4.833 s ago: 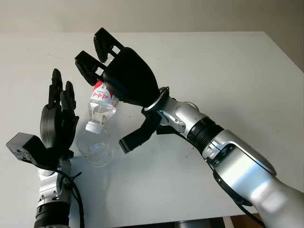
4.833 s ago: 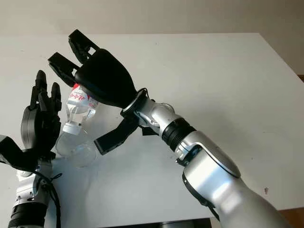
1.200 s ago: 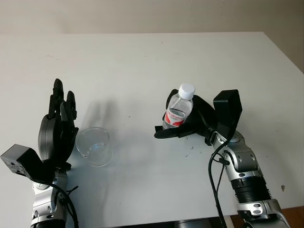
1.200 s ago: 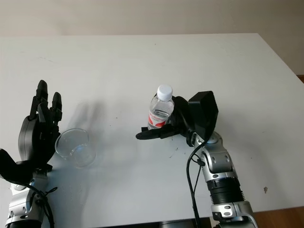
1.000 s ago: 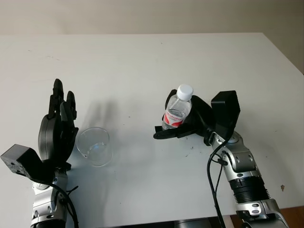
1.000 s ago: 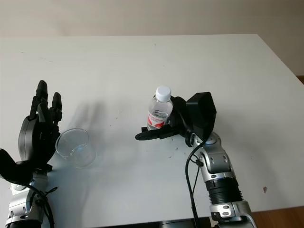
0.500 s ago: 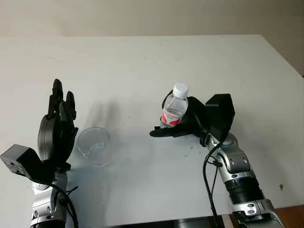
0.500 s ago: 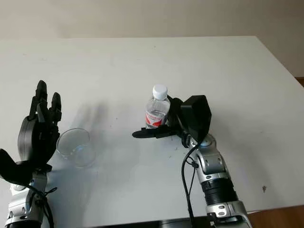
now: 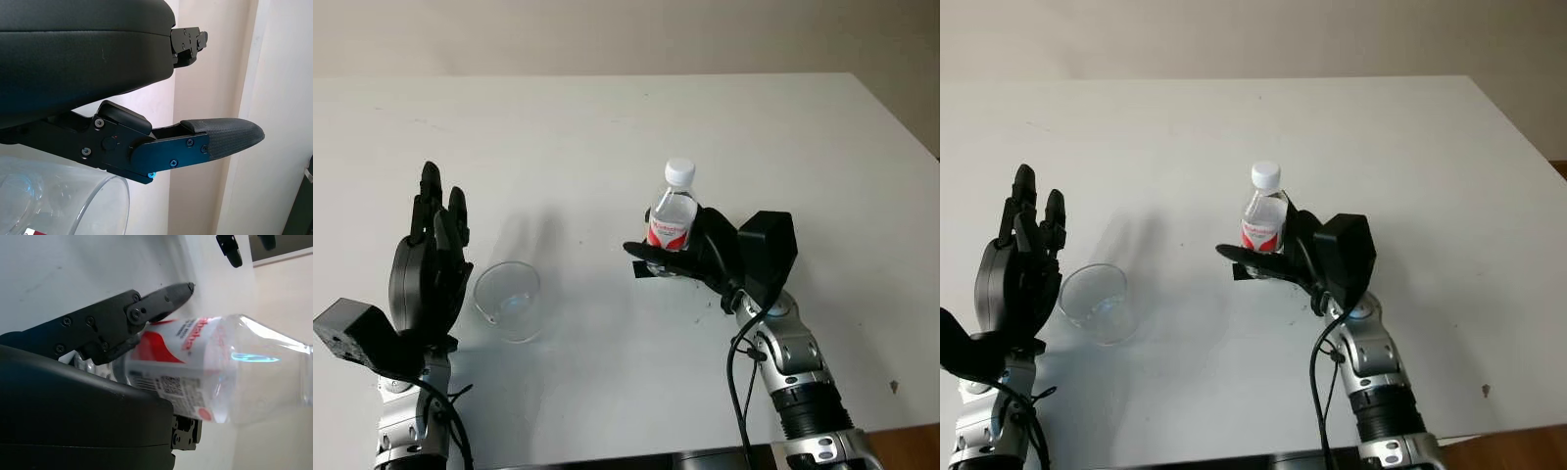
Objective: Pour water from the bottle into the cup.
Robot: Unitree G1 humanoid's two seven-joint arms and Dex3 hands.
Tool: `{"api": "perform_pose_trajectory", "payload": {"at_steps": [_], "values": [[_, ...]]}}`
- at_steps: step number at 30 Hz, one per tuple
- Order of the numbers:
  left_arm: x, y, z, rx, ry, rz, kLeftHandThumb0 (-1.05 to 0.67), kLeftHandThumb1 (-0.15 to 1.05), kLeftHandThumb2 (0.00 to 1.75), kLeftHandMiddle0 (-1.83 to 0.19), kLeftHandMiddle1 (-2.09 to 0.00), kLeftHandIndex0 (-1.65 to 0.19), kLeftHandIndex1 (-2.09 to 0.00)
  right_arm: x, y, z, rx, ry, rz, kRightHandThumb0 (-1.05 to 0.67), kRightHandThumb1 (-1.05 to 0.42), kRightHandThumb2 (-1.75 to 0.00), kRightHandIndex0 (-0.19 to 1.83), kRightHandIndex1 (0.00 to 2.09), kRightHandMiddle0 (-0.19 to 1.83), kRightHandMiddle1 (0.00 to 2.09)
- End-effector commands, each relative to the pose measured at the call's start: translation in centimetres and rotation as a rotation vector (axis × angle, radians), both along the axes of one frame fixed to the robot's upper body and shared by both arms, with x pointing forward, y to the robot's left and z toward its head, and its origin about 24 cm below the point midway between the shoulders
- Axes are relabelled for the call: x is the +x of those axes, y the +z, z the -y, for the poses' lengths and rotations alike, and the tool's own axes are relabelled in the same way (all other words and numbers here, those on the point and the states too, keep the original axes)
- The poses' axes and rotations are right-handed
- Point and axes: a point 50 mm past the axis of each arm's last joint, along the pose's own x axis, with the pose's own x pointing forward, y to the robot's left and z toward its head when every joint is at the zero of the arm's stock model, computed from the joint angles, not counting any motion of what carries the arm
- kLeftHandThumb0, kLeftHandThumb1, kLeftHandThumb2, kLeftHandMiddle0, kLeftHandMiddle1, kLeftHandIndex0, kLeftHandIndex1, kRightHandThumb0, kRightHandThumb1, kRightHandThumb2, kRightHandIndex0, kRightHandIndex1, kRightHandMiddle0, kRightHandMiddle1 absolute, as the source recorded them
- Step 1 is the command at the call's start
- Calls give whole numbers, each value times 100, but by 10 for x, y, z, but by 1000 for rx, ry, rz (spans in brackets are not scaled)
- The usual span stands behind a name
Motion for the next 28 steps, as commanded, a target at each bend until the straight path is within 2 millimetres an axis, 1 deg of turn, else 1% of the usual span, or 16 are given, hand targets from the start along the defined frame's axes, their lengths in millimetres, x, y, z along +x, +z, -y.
{"api": "perform_pose_trajectory", "payload": {"at_steps": [1, 2, 3, 5, 6, 8, 12, 19, 22, 28], "values": [[-2, 1, -3, 6, 5, 2, -86, 105, 61, 7, 0, 9, 0, -11, -23, 10, -6, 1, -63, -57, -94, -5, 11, 47, 9, 60], [-2, 1, -3, 8, 4, 2, -86, 105, 61, 6, 0, 9, 0, -12, -26, 11, 2, 10, -60, -60, -92, -5, 6, 22, 4, 35], [-2, 1, -3, 9, 3, 2, -86, 105, 61, 6, 0, 9, 0, -14, -28, 12, 8, 16, -59, -62, -91, -5, 2, 13, 1, 25], [-2, 1, -3, 8, 3, 1, -86, 105, 61, 6, 0, 9, 0, -16, -32, 13, 23, 23, -57, -66, -90, -5, -7, 4, -6, 13], [-2, 1, -3, 7, 2, 1, -86, 105, 61, 7, 0, 9, 0, -17, -33, 14, 29, 27, -52, -67, -89, -5, -11, 2, -9, 10], [-2, 1, -4, 9, -1, 3, -86, 105, 61, 7, 0, 9, 0, -18, -36, 15, 40, 35, -41, -68, -89, -5, -17, 1, -13, 7], [-2, 0, -4, 9, -2, 4, -85, 105, 61, 7, 0, 10, 0, -21, -40, 16, 57, 36, -23, -70, -88, -5, -19, 0, -17, 4], [-2, 1, -3, 17, -2, 5, -85, 105, 61, 7, 0, 9, 0, -26, -46, 20, 47, -50, 9, -77, -87, -5, -19, 0, -19, 0], [-1, 0, -4, 11, -2, 4, -85, 105, 61, 7, 0, 9, 0, -28, -48, 21, 34, -101, 24, -86, -88, -5, -19, 0, -19, 0], [1, 1, -4, 2, -6, 11, -84, 105, 60, 7, 0, 10, 0, -29, -49, 22, 47, -147, 57, -94, -91, -6, -19, 0, -19, 0]]}}
